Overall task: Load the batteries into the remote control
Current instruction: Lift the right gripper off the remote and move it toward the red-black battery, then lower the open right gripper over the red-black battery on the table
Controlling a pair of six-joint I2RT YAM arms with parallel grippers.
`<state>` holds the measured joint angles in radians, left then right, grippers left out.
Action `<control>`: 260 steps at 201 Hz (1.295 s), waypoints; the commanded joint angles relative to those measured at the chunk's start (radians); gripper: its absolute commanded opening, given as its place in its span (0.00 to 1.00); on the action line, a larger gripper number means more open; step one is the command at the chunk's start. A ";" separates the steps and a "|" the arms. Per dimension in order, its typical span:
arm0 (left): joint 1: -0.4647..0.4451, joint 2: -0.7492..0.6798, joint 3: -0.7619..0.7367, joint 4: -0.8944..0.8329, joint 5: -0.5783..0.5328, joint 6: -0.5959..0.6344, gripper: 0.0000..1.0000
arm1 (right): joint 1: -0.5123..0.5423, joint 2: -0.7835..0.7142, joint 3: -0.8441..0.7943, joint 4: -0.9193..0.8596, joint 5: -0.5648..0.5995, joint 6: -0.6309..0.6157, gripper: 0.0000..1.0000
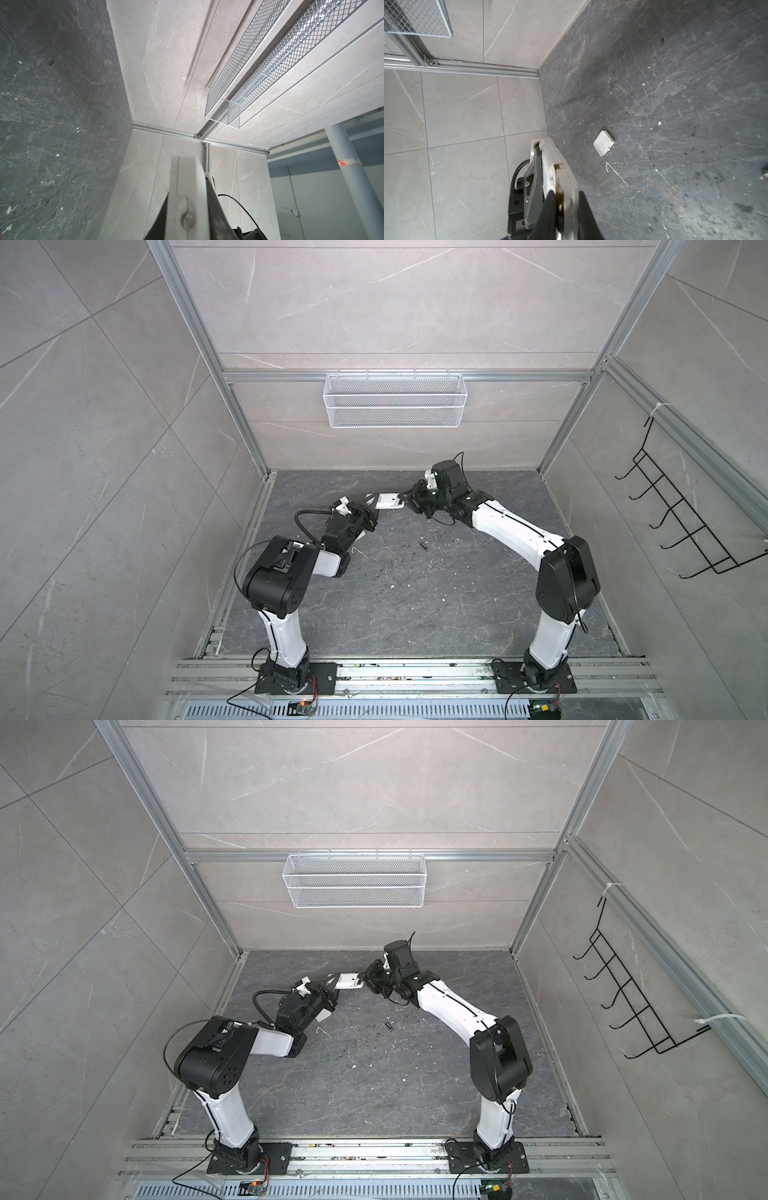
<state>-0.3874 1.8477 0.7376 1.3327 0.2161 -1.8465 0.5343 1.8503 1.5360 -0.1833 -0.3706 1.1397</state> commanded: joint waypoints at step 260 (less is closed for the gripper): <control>0.140 0.022 -0.252 0.082 0.306 0.629 0.00 | 0.039 0.264 0.094 -0.576 0.464 -0.592 0.49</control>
<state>-0.2501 1.8591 0.4648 1.3346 0.4778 -1.2381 0.5564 2.0621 1.6039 -0.7368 0.0360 0.5629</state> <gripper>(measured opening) 0.183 0.487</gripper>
